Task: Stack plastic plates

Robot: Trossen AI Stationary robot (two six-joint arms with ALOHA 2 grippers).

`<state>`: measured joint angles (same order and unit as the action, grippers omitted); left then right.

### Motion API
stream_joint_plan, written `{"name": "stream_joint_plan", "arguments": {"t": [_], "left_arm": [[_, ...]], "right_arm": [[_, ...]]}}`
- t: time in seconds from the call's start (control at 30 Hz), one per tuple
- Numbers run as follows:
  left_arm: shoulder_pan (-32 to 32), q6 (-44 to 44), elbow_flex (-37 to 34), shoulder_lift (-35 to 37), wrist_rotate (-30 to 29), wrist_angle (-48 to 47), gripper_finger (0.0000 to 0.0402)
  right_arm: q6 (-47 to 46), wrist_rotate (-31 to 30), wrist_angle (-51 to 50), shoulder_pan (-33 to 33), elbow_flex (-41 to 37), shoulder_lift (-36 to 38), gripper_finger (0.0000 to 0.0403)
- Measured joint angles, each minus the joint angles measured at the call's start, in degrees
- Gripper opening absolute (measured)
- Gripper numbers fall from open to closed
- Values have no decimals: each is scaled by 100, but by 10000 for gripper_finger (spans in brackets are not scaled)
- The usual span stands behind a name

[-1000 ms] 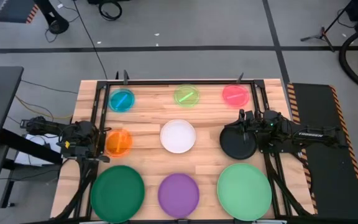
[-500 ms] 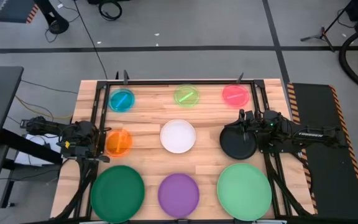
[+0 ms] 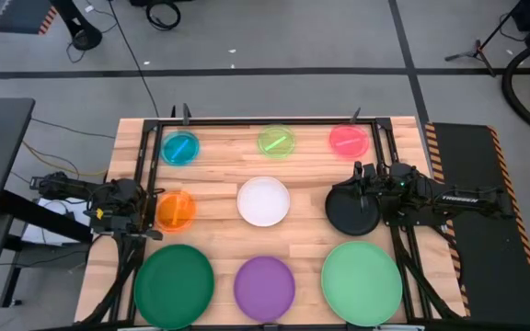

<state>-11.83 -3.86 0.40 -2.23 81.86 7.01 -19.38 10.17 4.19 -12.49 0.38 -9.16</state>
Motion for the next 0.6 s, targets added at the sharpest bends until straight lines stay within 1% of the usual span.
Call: {"name": "stream_joint_plan", "arguments": {"t": [0.07, 0.17, 0.23, 0.5, 0.6], "left_arm": [[0, 14, 0, 0, 0, 3, 9], [33, 603, 0, 1, 0, 46, 9], [41, 765, 0, 1, -2, 48, 9], [39, 275, 0, 1, -4, 46, 9], [39, 274, -1, 1, -2, 46, 9]], "right_arm": [[0, -1, 0, 0, -1, 1, 23], [0, -2, 0, 0, -1, -1, 23], [0, 0, 0, 0, -1, 0, 23], [0, 0, 0, 0, 0, 0, 23], [0, 0, 0, 1, -1, 1, 23]]}}
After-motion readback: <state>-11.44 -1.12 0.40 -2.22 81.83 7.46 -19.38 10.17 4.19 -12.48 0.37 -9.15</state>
